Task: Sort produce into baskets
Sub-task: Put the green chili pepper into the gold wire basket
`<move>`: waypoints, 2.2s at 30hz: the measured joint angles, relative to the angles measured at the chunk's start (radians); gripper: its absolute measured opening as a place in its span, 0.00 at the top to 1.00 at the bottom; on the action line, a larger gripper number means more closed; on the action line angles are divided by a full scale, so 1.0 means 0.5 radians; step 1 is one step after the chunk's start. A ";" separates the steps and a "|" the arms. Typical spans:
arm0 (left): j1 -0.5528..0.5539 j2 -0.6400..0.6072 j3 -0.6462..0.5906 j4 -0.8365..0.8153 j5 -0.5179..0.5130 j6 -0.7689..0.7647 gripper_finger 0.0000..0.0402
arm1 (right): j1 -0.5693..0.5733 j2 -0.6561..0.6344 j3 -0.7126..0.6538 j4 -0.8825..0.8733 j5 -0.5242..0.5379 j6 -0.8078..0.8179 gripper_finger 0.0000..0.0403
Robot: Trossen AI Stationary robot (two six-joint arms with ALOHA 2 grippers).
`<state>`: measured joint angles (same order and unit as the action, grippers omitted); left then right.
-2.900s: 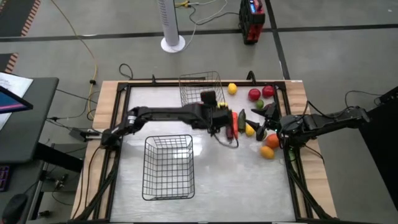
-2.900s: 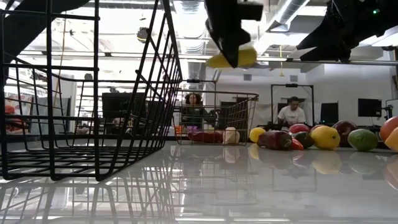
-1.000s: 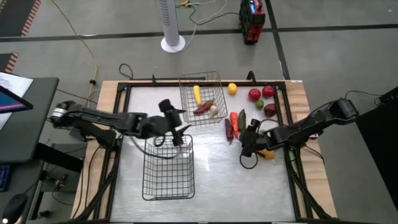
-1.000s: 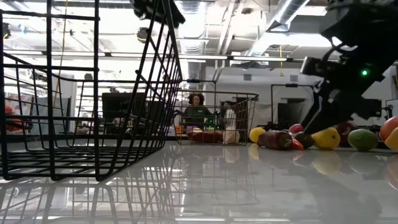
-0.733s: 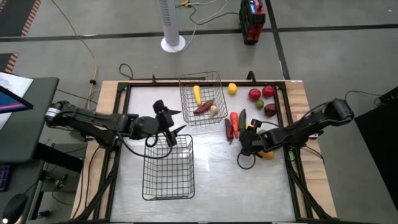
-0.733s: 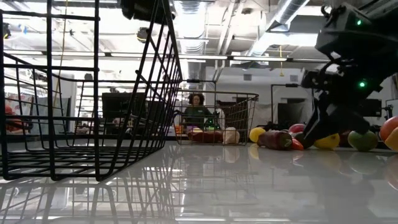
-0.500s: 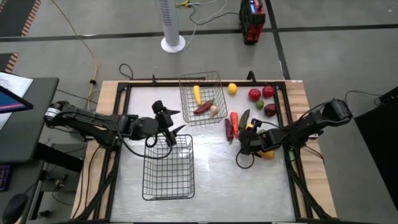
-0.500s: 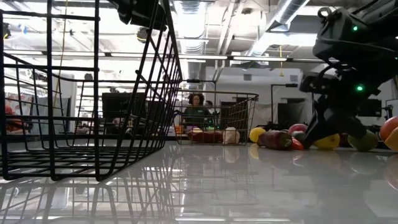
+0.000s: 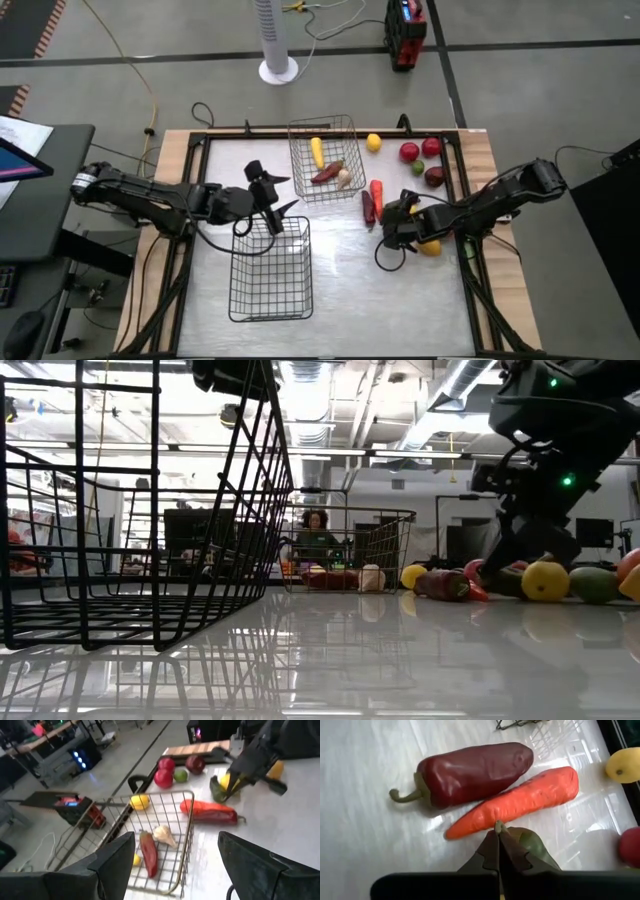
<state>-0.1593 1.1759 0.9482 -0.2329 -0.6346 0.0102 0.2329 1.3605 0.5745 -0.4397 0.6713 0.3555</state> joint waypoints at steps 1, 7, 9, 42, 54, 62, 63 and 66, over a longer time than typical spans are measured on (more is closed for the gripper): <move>0.000 0.000 0.000 -0.035 -0.001 -0.033 0.32 | 0.000 0.000 0.021 -0.033 -0.013 0.000 0.95; -0.001 0.001 0.000 -0.195 -0.001 -0.130 0.32 | 0.000 0.001 0.173 -0.175 0.005 -0.051 0.95; -0.001 0.002 0.000 -0.228 -0.001 -0.135 0.32 | -0.008 0.002 0.248 -0.213 0.076 -0.092 0.95; 0.104 0.004 -0.268 0.083 0.000 -0.043 0.32 | -0.316 0.000 0.923 -1.067 -0.303 -0.022 0.41; 0.104 0.004 -0.268 0.096 0.003 -0.059 0.32 | -0.284 0.001 0.515 -0.712 -0.610 -0.147 0.28; 0.104 0.004 -0.268 0.099 0.000 -0.030 0.32 | -0.145 0.002 0.307 -0.393 -0.466 -0.323 0.28; 0.104 0.004 -0.268 0.100 0.000 -0.030 0.32 | -0.140 0.001 0.288 -0.362 -0.451 -0.330 0.29; 0.104 0.004 -0.268 0.101 -0.001 -0.029 0.32 | -0.138 0.002 0.225 -0.280 -0.433 -0.377 0.31</move>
<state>-0.1074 1.1778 0.8143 -0.1825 -0.6350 -0.0044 0.1638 1.3613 0.6869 -0.5799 0.4546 0.1669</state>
